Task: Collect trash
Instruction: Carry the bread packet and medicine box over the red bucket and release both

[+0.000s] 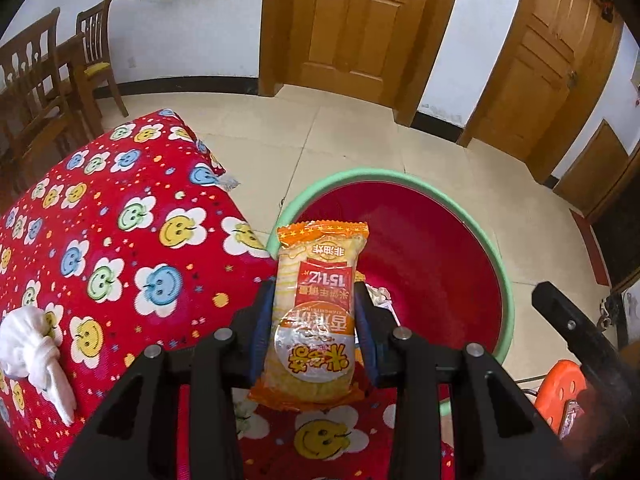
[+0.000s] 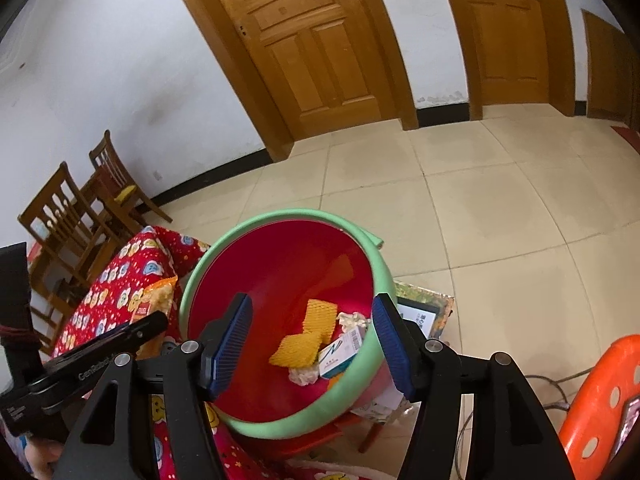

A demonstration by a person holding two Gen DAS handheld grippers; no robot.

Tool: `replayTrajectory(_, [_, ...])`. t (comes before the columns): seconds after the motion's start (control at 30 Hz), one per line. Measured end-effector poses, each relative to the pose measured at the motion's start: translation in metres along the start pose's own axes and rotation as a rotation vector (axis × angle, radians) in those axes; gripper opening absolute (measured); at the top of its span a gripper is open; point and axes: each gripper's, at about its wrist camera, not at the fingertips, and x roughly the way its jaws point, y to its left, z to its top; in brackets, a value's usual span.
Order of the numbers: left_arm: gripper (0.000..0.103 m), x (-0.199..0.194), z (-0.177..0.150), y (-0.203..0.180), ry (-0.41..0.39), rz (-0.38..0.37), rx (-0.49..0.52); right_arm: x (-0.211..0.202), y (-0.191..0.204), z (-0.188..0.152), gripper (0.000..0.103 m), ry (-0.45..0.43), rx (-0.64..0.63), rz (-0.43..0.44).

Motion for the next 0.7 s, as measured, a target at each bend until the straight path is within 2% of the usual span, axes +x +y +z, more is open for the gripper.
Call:
replayTrajectory(0.13, [0.059, -0.002, 0.000, -0.006, -0.019, -0.006, 0.015, -0.002, -0.005, -0.001, 0.064, 0.008, 0.019, 0.000])
replayTrajectory(0.23, [0.065, -0.007, -0.001, -0.011, -0.032, -0.003, 0.037, -0.004, -0.007, -0.001, 0.065, 0.005, 0.032, 0.005])
replayTrajectory(0.7, [0.070, -0.038, -0.018, 0.005, -0.043, 0.028, -0.032, -0.018, -0.005, -0.007, 0.067, 0.001, 0.048, 0.024])
